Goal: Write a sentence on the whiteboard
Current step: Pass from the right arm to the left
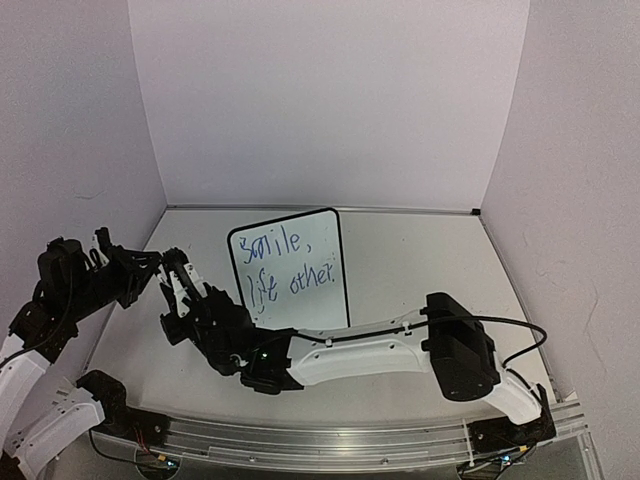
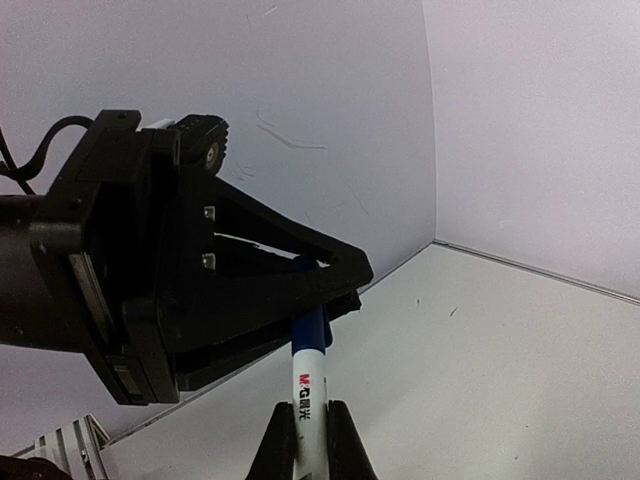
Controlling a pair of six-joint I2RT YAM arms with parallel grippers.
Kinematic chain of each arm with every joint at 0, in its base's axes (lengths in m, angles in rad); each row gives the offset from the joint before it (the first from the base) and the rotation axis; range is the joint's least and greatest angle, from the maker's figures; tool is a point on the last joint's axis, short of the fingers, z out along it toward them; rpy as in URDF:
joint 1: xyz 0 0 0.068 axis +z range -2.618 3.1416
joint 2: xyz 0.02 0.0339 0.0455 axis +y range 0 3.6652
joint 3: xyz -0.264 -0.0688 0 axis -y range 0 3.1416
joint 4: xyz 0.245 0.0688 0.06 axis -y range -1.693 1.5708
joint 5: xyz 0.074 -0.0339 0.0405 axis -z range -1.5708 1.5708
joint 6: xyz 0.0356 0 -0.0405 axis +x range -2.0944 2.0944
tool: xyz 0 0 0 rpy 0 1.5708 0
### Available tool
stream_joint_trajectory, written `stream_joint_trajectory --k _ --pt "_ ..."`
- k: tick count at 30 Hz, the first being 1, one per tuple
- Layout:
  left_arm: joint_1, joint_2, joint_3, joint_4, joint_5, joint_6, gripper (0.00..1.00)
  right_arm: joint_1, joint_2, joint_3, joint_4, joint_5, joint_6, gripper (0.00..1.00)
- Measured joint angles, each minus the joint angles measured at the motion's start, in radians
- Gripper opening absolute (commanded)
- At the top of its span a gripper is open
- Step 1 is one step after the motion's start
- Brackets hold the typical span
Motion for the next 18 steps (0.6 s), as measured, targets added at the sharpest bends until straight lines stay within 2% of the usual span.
stream_joint_trajectory --k 2,5,7,12,18 --pt "-0.003 0.006 0.0 -0.002 0.005 -0.002 0.0 -0.005 -0.02 -0.034 0.007 -0.019 -0.005 0.02" --pt "-0.012 0.022 0.002 -0.008 0.007 -0.002 0.0 -0.009 -0.05 -0.089 0.017 -0.039 -0.022 0.12" --pt "-0.024 0.036 0.009 -0.018 0.01 -0.002 0.0 -0.01 -0.075 -0.134 0.023 -0.046 -0.042 0.25" --pt "-0.06 0.084 0.092 -0.056 0.029 0.065 0.0 -0.015 -0.198 -0.337 0.009 -0.046 -0.097 0.66" --pt "-0.06 0.202 0.228 -0.122 -0.001 0.2 0.0 -0.006 -0.458 -0.635 -0.016 -0.039 -0.096 0.9"
